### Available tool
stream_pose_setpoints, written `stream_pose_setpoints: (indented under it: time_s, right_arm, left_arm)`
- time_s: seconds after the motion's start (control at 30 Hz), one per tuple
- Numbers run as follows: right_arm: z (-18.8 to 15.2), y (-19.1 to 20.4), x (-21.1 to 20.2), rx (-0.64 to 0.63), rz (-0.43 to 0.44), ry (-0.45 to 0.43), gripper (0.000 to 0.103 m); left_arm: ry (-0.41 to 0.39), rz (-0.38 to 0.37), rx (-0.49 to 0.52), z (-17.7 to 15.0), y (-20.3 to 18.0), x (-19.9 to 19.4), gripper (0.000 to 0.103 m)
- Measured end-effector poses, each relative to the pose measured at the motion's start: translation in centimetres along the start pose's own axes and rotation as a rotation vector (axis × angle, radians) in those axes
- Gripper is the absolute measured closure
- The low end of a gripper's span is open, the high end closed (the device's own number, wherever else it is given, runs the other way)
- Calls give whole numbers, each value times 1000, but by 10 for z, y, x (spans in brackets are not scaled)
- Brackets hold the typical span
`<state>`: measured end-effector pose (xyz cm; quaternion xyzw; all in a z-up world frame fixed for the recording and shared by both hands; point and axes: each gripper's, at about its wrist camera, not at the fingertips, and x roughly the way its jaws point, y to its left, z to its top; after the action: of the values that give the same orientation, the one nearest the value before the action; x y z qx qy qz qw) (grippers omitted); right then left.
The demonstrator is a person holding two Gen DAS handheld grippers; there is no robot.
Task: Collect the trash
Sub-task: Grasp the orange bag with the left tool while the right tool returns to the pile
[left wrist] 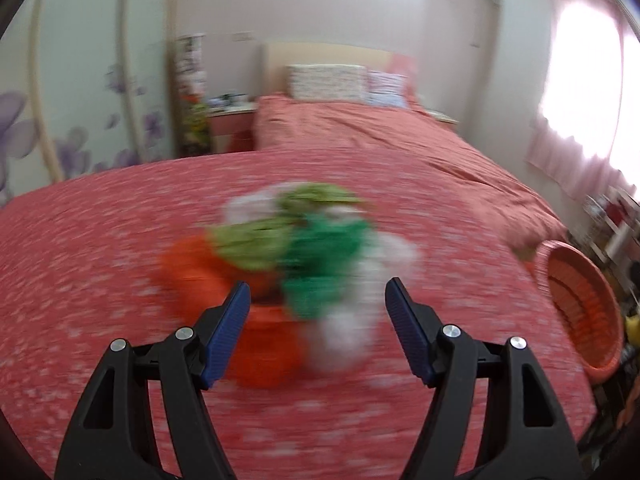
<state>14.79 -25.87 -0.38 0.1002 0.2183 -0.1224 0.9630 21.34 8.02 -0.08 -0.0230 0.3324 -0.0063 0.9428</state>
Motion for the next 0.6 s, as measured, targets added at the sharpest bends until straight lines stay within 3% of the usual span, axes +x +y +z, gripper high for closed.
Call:
stream_pose_setpoints:
  time_s: [0.13,0.37,0.47,0.53,0.6]
  right_arm:
    - [-4,22,0,-24,9,-14,9]
    - [-9,50,-1,-70,17,-8,8]
    - [-10,57,-1,-90,22,3,8]
    - [-10,62,-1,-98,30,10,8]
    - [-11,68,-1,-101,42,17,8]
  left_arm:
    - [42,68,-85,-2,46,16,34]
    - [116,10,-211,-2,71,41,34]
    - [138,-14,-236,-2,73,50,42]
    - [160,-21,-241,-3,73,56,56]
    - [180,-35,-248,-6,75,60,65]
